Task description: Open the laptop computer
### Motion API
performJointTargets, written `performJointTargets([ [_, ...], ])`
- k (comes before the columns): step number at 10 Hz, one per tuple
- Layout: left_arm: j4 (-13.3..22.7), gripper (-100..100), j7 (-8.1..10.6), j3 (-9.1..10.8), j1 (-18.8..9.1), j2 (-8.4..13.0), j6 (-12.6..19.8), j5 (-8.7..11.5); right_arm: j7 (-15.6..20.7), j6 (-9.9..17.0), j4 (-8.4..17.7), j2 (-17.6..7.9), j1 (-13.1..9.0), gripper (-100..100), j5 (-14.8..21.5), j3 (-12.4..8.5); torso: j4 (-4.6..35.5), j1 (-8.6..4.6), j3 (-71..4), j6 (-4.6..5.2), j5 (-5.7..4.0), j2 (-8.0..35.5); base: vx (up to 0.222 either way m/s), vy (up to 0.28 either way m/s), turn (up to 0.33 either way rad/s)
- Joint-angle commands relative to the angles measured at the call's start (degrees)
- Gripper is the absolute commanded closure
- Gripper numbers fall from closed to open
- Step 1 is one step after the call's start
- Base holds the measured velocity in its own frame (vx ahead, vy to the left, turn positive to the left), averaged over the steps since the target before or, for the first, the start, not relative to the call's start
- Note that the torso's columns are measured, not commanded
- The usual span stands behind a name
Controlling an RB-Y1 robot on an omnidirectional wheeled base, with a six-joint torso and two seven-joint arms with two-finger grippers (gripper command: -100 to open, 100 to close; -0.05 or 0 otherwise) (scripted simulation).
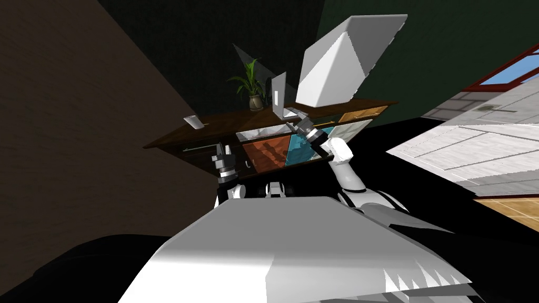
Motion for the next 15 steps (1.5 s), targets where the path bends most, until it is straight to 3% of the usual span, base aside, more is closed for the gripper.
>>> performJointTargets([
  [1, 0.00, 0, 0.00, 0.00, 0.00, 0.00, 0.00, 0.00, 0.17, 0.01, 0.61, -1.21, -2.02, -100, 4.00, 0.21, 0.01, -0.08, 0.01, 0.00, -0.02, 0.01, 0.008, 0.059, 0.006],
  [2, 0.00, 0, 0.00, 0.00, 0.00, 0.01, 0.00, 0.00, 0.63, -0.18, 2.43, -3.51, -4.59, -100, 6.02, 0.61, 0.00, -0.31, 0.02, 0.01, -0.09, 0.02, 0.003, 0.074, -0.016],
  [4, 0.00, 0, 0.00, 0.01, 0.00, 0.01, 0.00, 0.00, 0.63, -0.18, 2.43, -3.51, -5.11, -100, 8.25, 0.61, 0.00, -0.15, 0.00, 0.00, -0.05, -0.01, 0.008, 0.067, -0.014],
  [5, 0.00, 0, 0.00, 0.01, 0.00, 0.01, 0.00, 0.00, 1.05, -0.39, 4.29, -5.86, -7.85, -100, 10.58, 1.11, -0.01, -0.21, 0.00, 0.01, -0.06, -0.02, 0.017, 0.087, -0.014],
  [6, 0.00, 0, 0.00, 0.00, 0.00, 0.00, 0.00, 0.00, 1.05, -0.39, 4.29, -5.86, -8.10, -100, 12.10, 1.11, -0.01, -0.08, -0.03, 0.00, -0.03, -0.05, 0.009, 0.094, -0.017],
  [7, 0.00, 0, 0.00, 0.00, 0.00, 0.00, 0.00, 0.00, 1.43, -0.64, 6.20, -8.24, -10.58, -100, 13.80, 1.69, -0.01, -0.07, 0.00, 0.00, -0.02, -0.01, 0.020, 0.127, -0.012],
  [9, 0.00, 0, 0.00, 0.00, 0.00, 0.00, 0.00, 0.00, 1.43, -0.64, 6.20, -8.25, -10.96, -100, 16.53, 1.69, 0.00, -0.12, 0.02, 0.00, -0.03, 0.02, 0.001, 0.080, -0.003],
  [10, 0.00, 0, 0.00, 0.01, 0.00, 0.01, 0.00, 0.00, 1.76, -0.91, 8.18, -10.67, -13.64, -100, 18.68, 2.36, 0.01, -0.35, 0.05, 0.02, -0.11, 0.06, -0.007, 0.065, 0.000],
  [11, 0.00, 0, 0.00, 0.01, 0.00, 0.01, 0.00, 0.00, 1.76, -0.91, 8.18, -10.67, -13.68, -100, 20.50, 2.36, 0.02, -0.25, 0.02, 0.00, -0.08, 0.03, -0.003, 0.077, -0.003],
  [12, 0.00, 0, 0.00, 0.01, 0.00, 0.01, 0.00, 0.00, 2.05, -1.20, 10.19, -13.09, -16.25, -100, 22.53, 3.12, 0.00, -0.15, 0.01, 0.01, -0.05, 0.00, 0.000, 0.110, 0.004],
  [13, 0.00, 0, 0.00, 0.00, 0.00, 0.00, 0.00, 0.00, 2.05, -1.20, 10.19, -13.09, -16.25, -100, 24.29, 3.12, 0.00, 0.00, -0.02, -0.01, 0.00, -0.03, 0.008, 0.092, 0.000],
  [14, 0.00, 0, 0.00, 0.00, 0.00, 0.00, 0.00, 0.00, 2.29, -1.51, 12.21, -15.48, -18.67, -100, 25.90, 3.96, -0.02, -0.10, -0.02, 0.00, -0.02, -0.05, -0.002, 0.101, 0.017],
  [15, 0.00, 0, 0.00, 0.00, 0.00, 0.00, 0.00, 0.00, 2.29, -1.51, 12.21, -15.48, -18.67, -100, 27.12, 3.96, 0.00, -0.12, -0.01, 0.00, -0.03, -0.01, 0.001, 0.093, 0.007],
])
